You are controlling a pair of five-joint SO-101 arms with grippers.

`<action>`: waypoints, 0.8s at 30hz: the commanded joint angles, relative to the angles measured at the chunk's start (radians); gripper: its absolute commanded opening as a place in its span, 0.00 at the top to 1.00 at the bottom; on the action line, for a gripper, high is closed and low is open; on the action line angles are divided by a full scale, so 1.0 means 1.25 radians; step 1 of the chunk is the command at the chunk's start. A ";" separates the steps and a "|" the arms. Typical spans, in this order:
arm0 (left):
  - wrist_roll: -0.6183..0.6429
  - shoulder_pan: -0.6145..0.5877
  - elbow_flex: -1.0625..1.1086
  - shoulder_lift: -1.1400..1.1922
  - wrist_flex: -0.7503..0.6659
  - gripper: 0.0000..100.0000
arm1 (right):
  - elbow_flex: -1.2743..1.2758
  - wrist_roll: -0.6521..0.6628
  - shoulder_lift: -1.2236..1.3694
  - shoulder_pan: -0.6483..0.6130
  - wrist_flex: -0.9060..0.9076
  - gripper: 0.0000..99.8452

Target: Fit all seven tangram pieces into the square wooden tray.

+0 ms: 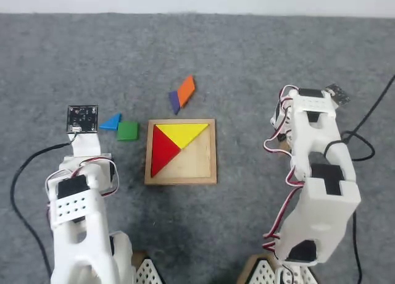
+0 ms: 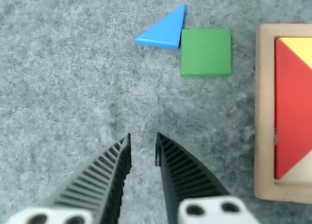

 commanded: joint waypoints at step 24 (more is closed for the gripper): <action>-0.009 0.005 -0.008 -0.016 -0.020 0.91 | -0.284 0.142 -0.030 -0.139 0.339 0.87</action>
